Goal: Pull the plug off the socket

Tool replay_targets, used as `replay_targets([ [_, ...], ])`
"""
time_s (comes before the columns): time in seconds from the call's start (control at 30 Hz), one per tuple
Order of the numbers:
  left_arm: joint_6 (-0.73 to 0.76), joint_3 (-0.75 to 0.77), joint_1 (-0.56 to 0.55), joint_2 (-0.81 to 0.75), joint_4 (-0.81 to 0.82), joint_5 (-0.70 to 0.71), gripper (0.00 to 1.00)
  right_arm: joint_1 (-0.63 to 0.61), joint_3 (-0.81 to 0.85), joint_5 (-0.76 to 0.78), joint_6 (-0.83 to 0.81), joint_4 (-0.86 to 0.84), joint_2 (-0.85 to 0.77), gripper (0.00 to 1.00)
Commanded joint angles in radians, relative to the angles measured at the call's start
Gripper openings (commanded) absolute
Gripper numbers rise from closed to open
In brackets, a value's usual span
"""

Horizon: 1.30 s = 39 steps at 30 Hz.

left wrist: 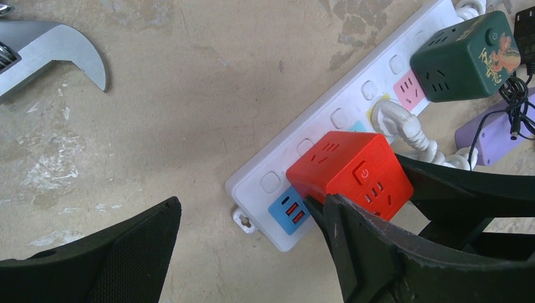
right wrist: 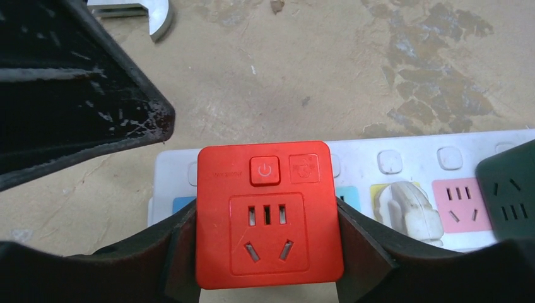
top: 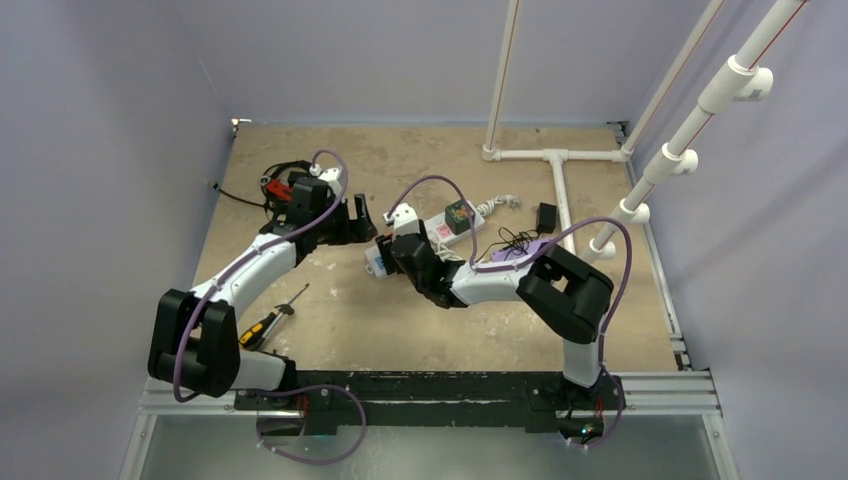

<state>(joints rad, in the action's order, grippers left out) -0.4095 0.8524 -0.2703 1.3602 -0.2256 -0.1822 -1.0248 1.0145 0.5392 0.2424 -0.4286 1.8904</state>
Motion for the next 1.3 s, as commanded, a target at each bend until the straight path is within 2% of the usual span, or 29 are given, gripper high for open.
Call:
replay_targets([
  [0.0, -0.01, 0.019, 0.008, 0.016, 0.02, -0.031, 0.84, -0.006, 0.034, -0.005, -0.001, -0.021, 0.005, 0.47],
  [0.13, -0.014, 0.022, 0.011, 0.036, 0.021, -0.063, 0.84, -0.004, 0.007, -0.028, 0.025, -0.048, -0.009, 0.05],
  [0.17, -0.015, 0.022, 0.016, 0.04, 0.023, -0.077, 0.84, -0.004, 0.001, -0.027, 0.032, -0.054, -0.011, 0.0],
  [0.57, -0.038, 0.014, 0.051, 0.07, 0.043, -0.162, 0.85, 0.029, -0.105, -0.075, 0.12, -0.17, -0.12, 0.0],
  [0.97, -0.07, -0.001, 0.056, 0.157, 0.072, -0.278, 0.7, 0.078, -0.137, -0.107, 0.138, -0.189, -0.146, 0.0],
  [1.13, -0.086, -0.007, 0.056, 0.183, 0.079, -0.278, 0.71, 0.092, -0.151, -0.131, 0.146, -0.203, -0.163, 0.0],
  [1.27, -0.111, -0.02, 0.056, 0.207, 0.119, -0.34, 0.71, 0.106, -0.168, -0.161, 0.154, -0.221, -0.186, 0.0],
])
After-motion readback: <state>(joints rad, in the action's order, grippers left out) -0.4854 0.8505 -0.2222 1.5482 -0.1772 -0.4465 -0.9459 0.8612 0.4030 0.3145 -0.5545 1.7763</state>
